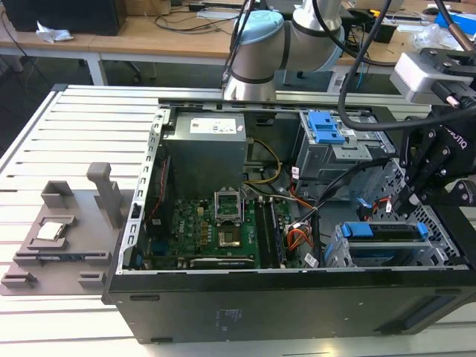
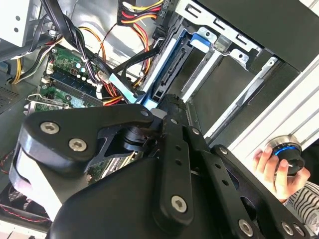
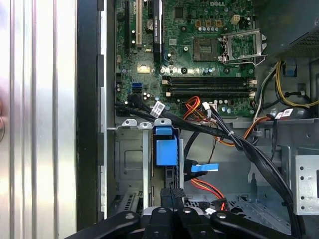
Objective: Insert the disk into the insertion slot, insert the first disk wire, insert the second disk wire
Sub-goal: 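Insert the first disk wire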
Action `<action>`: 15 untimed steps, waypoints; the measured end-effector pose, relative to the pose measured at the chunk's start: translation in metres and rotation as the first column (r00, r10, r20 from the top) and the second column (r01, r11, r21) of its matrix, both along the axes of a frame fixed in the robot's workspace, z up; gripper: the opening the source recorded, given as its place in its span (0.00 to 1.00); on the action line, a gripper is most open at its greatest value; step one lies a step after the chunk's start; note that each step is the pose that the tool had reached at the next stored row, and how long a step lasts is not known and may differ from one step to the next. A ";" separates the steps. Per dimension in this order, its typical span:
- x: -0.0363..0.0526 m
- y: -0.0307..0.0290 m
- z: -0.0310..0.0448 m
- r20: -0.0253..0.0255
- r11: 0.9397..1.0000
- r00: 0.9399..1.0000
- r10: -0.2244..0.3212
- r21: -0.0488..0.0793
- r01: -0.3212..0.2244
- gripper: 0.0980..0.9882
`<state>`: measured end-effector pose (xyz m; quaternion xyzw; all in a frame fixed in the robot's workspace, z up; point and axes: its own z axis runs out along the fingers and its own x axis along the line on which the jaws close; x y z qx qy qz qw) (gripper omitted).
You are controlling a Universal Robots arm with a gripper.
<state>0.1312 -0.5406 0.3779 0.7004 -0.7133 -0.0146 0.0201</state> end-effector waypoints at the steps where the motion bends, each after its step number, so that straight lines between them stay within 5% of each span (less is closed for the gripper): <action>1: 0.0000 0.0000 0.0000 0.000 1.000 1.000 0.000 0.000 0.000 0.01; 7: 0.0111 0.0027 0.0000 0.000 1.000 1.000 0.000 0.000 0.000 0.01; 11: 0.0293 0.0086 0.0000 0.000 1.000 1.000 0.001 0.000 -0.001 0.01; 15: 0.0305 0.0086 0.0000 0.000 1.000 1.000 0.001 0.000 -0.001 0.01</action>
